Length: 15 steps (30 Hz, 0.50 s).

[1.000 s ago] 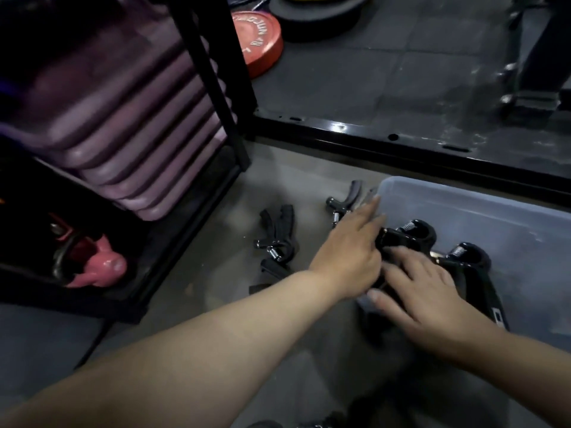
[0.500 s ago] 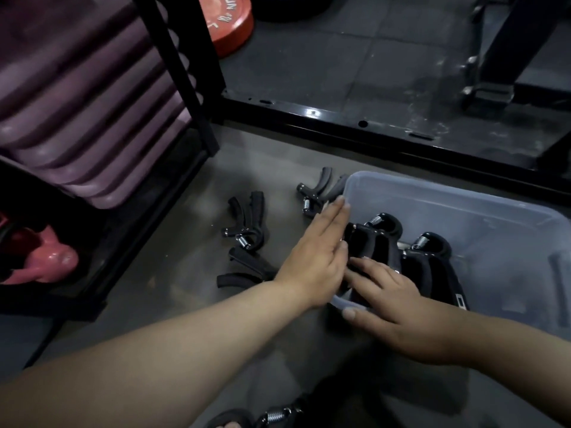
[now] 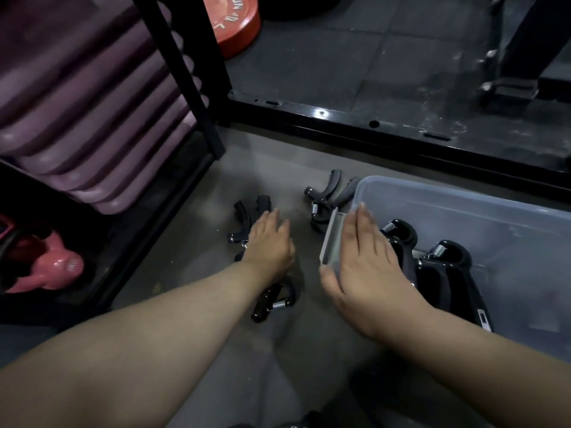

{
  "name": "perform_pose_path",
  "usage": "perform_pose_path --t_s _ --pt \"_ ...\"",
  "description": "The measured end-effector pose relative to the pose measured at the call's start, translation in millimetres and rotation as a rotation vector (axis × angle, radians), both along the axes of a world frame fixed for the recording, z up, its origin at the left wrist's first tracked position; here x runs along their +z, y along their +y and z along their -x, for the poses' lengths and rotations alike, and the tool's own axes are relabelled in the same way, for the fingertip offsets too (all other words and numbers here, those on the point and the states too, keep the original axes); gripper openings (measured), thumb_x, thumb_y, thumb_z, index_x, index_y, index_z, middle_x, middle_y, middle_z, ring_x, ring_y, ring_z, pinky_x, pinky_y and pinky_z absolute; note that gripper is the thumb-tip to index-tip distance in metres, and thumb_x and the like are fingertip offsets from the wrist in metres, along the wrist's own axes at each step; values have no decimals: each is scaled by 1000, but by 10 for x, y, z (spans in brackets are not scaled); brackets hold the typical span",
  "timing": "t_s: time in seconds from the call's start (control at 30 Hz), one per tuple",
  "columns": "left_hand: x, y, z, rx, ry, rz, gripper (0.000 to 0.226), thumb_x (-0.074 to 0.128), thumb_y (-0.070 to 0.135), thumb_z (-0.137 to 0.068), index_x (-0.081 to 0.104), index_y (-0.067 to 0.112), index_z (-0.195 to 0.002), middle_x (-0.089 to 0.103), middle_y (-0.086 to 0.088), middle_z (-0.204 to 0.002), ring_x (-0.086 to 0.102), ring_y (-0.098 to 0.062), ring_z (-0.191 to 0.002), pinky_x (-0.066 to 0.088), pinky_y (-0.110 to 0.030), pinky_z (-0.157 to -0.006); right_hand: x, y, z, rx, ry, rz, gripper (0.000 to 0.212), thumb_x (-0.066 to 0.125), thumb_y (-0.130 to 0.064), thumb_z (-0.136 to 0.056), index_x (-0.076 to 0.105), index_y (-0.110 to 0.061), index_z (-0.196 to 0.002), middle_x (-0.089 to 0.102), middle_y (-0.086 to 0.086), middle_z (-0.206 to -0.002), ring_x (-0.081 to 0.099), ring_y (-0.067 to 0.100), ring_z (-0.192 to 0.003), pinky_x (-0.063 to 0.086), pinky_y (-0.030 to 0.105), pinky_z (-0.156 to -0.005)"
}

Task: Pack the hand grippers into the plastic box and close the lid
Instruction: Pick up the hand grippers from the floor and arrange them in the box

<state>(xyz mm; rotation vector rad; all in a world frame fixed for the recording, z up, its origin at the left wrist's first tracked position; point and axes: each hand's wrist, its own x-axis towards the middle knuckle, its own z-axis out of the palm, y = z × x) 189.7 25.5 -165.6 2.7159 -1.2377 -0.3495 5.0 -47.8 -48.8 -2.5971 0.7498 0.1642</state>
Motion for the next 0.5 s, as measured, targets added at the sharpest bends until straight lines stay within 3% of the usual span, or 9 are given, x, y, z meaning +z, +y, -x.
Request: perform_pose_path --t_s 0.17,0.33,0.43,0.5 --pt "-72 -468 -147 -206 81 -65 60 48 36 -94 31 19 -150 20 -4 -159 22 -24 -144 19 -35 -117 -39 4 -32 -22 -88 -40 85 24 -43 -94 -36 -8 -144 -39 14 -153 -24 23 -147 -17 30 -114" --pt "-331 -955 -273 -329 65 -226 76 21 66 -85 12 32 -152 3 9 -162 13 -23 -146 22 -45 -114 9 -20 -36 -21 -61 -58 86 28 -41 -99 -37 -6 -143 -47 14 -148 -33 21 -144 -19 29 -115" --pt "-229 -999 -212 -317 22 -188 73 37 53 -91 15 21 -152 0 4 -161 16 -28 -136 22 -42 -110 9 -27 -41 -23 -55 -105 86 28 -41 -100 -38 -7 -142 -50 12 -145 -38 18 -141 -20 28 -114" --pt "-173 -1016 -175 -306 -56 -109 59 46 44 -91 33 18 -142 14 -6 -156 22 -33 -135 23 -41 -108 -3 -35 -43 -19 -57 -110 86 28 -41 -100 -38 -6 -142 -50 12 -145 -38 18 -140 -19 28 -114"
